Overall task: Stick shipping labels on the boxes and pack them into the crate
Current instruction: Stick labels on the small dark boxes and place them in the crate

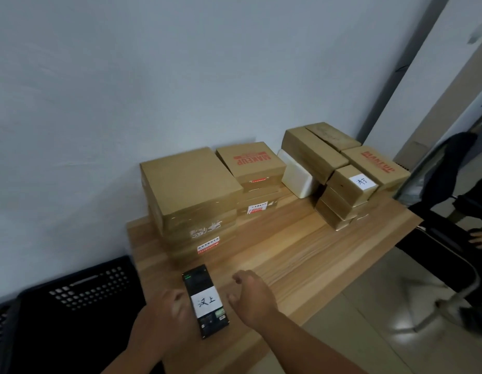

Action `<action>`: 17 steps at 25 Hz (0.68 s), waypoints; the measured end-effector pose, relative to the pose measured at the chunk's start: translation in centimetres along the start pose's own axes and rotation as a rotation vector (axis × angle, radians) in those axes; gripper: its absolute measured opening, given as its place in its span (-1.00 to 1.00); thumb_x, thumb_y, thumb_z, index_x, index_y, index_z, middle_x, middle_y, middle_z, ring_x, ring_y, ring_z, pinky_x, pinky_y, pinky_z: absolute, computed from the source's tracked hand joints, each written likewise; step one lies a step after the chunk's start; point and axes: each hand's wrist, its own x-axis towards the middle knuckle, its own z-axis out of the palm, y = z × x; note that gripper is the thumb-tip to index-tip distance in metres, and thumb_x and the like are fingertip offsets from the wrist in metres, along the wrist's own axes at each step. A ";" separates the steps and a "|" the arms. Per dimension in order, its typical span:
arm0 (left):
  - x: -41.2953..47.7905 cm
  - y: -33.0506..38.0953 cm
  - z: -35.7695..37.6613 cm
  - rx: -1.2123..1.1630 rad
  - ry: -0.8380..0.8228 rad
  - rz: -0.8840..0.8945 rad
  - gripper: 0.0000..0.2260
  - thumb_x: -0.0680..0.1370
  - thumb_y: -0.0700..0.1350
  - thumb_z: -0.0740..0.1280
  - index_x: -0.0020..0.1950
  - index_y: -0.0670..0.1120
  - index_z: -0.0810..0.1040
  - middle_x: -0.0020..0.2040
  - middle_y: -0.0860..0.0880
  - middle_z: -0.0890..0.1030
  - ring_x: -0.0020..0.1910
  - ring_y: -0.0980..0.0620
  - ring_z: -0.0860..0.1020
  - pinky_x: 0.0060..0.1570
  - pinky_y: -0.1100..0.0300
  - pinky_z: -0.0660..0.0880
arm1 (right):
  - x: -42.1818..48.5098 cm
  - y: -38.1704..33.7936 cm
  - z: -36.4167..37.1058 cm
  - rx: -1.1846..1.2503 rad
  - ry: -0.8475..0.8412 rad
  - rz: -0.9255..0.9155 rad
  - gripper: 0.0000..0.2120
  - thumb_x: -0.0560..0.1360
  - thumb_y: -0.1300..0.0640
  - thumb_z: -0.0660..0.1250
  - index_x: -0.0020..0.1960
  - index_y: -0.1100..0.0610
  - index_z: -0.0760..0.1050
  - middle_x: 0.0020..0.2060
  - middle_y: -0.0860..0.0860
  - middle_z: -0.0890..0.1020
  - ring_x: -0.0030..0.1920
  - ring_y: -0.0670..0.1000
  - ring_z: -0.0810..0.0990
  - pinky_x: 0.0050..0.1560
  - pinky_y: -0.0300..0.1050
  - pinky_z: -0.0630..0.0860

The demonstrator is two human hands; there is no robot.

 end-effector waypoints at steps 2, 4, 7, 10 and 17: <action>1.7 0.6 0.8 -0.015 -0.019 -0.112 -0.83 0.62 0.11 0.27 0.20 0.20 0.53 0.23 0.11 0.57 0.14 0.08 0.54 0.05 0.16 0.44 | 2.1 1.4 0.2 0.019 -0.046 -0.005 -0.56 0.55 0.05 0.40 0.40 0.05 0.47 0.29 -0.04 0.54 0.26 -0.04 0.52 0.27 -0.19 0.46; 2.6 0.9 1.5 -0.035 -0.019 -0.201 -0.91 0.63 0.12 0.25 0.13 0.25 0.47 0.23 0.10 0.56 0.17 0.06 0.53 0.12 0.12 0.47 | 3.8 2.6 0.5 0.021 -0.112 -0.013 -0.55 0.55 0.05 0.40 0.41 0.07 0.47 0.31 -0.03 0.53 0.28 -0.04 0.51 0.29 -0.20 0.43; 3.7 0.4 3.6 -0.035 -0.015 -0.223 -0.75 0.65 0.03 0.27 0.33 0.08 0.50 0.30 0.01 0.55 0.26 0.01 0.52 0.22 0.13 0.46 | 6.3 3.7 1.3 0.001 -0.197 -0.036 -0.56 0.55 0.06 0.39 0.41 0.10 0.47 0.32 0.00 0.53 0.29 -0.01 0.50 0.28 -0.20 0.41; 4.6 0.0 5.2 -0.060 -0.088 -0.260 -0.65 0.66 0.04 0.23 0.44 0.02 0.42 0.32 0.02 0.52 0.30 0.03 0.51 0.23 0.20 0.45 | 8.0 4.2 2.4 -0.007 -0.232 -0.043 -0.56 0.55 0.07 0.39 0.40 0.11 0.47 0.31 0.02 0.53 0.29 0.01 0.50 0.28 -0.17 0.44; 6.8 -0.7 6.7 -0.085 -0.185 -0.414 -0.87 0.65 0.11 0.23 0.09 0.10 0.48 0.18 0.03 0.52 0.12 0.06 0.50 0.16 0.14 0.46 | 9.7 4.6 5.8 -0.009 -0.367 0.000 -0.54 0.57 -0.03 0.36 0.39 0.15 0.45 0.32 0.05 0.49 0.33 0.03 0.46 0.29 -0.15 0.40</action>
